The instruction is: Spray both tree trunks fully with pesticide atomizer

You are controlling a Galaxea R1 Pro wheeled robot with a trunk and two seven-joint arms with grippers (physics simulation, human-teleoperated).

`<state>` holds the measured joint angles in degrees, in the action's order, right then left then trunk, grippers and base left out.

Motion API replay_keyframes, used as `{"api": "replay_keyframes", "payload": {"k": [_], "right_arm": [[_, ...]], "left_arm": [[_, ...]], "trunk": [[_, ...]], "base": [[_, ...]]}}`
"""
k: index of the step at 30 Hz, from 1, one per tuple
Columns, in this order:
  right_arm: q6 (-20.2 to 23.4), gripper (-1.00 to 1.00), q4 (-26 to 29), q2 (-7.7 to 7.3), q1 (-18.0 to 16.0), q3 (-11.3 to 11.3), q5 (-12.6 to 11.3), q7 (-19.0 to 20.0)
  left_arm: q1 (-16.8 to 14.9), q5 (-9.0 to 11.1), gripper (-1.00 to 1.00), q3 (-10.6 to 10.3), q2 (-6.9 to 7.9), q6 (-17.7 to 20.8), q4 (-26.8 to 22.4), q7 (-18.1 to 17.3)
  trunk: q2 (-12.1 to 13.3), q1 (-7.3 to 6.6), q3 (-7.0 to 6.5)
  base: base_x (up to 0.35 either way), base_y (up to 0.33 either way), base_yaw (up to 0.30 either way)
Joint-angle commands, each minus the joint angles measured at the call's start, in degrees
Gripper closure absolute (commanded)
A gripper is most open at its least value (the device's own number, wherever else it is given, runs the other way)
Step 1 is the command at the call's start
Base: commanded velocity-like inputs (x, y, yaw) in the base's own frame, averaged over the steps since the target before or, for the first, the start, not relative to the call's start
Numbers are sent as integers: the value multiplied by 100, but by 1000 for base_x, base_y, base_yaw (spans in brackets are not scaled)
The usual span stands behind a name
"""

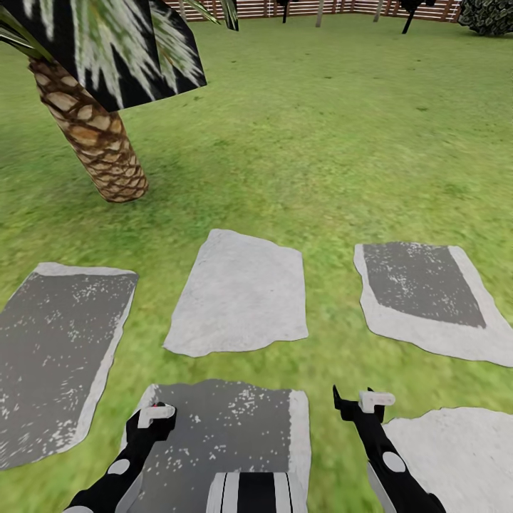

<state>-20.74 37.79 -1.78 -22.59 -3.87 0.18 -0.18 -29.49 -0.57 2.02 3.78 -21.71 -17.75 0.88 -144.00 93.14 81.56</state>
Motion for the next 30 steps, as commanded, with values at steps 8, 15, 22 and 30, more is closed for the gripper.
{"api": "replay_keyframes", "payload": {"k": [8,15,22,30], "right_arm": [[0,-100,0,-4,0,0,0,0],[0,-100,0,-2,0,0,0,0],[0,-100,0,0,0,0,0,0],[0,-100,0,-1,0,1,0,0]], "left_arm": [[5,23,100,4,8,-175,-2,0],[5,30,100,0,4,-200,0,0],[5,23,100,-1,0,-202,-8,-9],[4,4,100,-41,-9,-195,-9,-9]], "trunk": [[0,0,0],[0,0,0],[0,0,0],[3,-5,-44]], "base": [[-1,0,0],[0,0,0],[0,0,0],[0,0,0]]}}
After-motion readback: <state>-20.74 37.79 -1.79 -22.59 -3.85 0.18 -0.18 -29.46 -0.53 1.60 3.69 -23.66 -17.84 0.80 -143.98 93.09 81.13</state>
